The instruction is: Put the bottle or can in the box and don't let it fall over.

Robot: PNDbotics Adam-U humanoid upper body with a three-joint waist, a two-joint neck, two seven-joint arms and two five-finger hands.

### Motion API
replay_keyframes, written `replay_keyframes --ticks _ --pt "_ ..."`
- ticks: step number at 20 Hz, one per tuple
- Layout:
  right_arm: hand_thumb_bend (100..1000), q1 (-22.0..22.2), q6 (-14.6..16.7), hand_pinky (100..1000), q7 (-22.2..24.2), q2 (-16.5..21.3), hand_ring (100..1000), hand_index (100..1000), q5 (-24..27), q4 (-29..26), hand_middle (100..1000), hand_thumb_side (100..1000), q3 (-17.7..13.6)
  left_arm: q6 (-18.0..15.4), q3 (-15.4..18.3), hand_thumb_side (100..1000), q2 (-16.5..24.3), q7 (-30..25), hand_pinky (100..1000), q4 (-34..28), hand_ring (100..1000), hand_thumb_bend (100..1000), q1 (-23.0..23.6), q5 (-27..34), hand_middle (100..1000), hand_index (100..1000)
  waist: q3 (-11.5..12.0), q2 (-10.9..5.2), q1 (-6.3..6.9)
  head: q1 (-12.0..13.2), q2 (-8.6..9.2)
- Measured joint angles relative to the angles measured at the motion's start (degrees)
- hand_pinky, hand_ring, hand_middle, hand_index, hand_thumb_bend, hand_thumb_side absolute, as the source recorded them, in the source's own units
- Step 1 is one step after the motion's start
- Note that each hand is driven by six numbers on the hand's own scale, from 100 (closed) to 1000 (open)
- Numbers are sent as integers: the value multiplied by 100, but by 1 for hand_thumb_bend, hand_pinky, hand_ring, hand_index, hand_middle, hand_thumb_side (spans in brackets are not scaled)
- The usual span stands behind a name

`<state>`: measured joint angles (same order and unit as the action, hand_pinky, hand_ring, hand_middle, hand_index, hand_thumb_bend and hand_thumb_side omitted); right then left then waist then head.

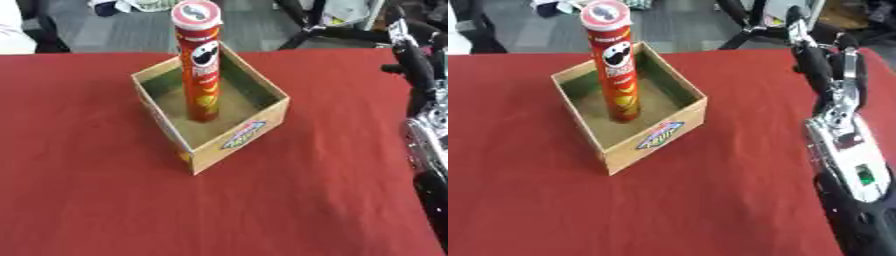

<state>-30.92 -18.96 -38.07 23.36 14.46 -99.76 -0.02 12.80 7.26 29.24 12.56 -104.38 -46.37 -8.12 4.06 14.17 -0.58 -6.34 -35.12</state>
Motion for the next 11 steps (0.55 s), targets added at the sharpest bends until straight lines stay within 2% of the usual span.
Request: replay_keyframes --ticks 3,5,9,11 --pt "476 26 8 587 -11 17 788 778 0 -1 904 511 -28 26 309 361 225 309 896 -130 699 964 601 788 784 764 65 -39 -23 -115 -60" --pt "484 22 15 587 -18 19 788 777 0 -6 903 507 -32 -6 491 364 315 362 905 -184 708 1000 1012 1140 795 767 89 -50 -48 -170 -103" --pt "484 21 32 584 -35 27 786 777 -4 -39 902 507 -67 -176 842 404 367 357 911 -235 709 1000 1787 1464 798 768 158 -50 -82 -191 -142" --pt "454 21 47 574 -51 30 783 776 -4 -43 900 524 -72 -308 1016 427 365 416 913 -271 708 1000 2086 1585 793 762 179 -50 -100 -192 -154"
